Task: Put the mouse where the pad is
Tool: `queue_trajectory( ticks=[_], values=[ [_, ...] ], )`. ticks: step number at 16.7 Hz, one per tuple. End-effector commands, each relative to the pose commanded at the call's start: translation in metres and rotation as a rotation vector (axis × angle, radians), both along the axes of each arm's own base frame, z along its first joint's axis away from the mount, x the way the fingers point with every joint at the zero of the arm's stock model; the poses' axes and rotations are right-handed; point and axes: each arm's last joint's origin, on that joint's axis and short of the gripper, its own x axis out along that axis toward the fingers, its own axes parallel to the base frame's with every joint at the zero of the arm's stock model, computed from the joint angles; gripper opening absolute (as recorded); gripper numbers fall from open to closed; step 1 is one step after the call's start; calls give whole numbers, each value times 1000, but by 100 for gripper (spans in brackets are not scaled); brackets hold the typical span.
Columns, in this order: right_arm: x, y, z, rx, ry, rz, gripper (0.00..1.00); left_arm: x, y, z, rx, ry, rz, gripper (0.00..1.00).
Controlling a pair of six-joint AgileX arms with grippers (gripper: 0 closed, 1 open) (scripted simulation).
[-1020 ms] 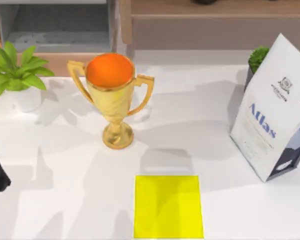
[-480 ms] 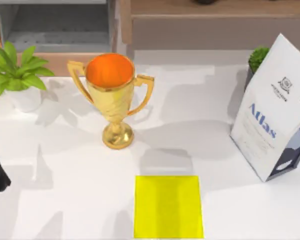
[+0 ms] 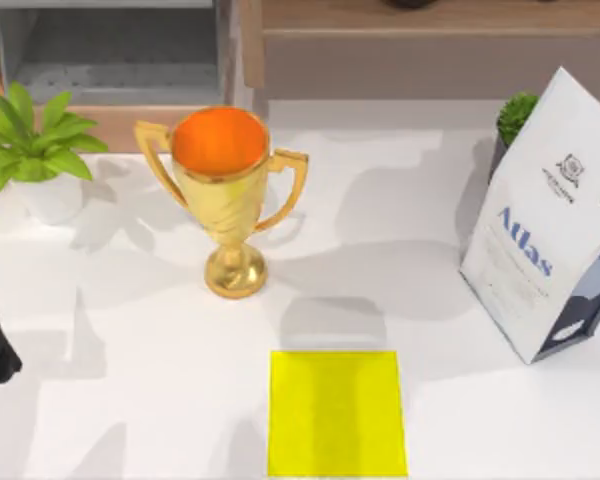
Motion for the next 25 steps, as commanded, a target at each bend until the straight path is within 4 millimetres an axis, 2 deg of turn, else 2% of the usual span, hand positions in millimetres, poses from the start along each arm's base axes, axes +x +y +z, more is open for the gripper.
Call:
queue_trajectory(
  ticks=[7, 9, 12, 25],
  values=[
    [0, -2, -80, -1, -8, 0, 100, 0, 0, 0, 0, 0, 0, 100],
    [-1, -2, -88, -1, -4, 0, 100, 0, 0, 0, 0, 0, 0, 100],
    [-1, -2, -88, -1, -4, 0, 100, 0, 0, 0, 0, 0, 0, 100],
    [-1, -2, -88, -1, -4, 0, 2, 0, 0, 0, 0, 0, 0, 100]
  ],
)
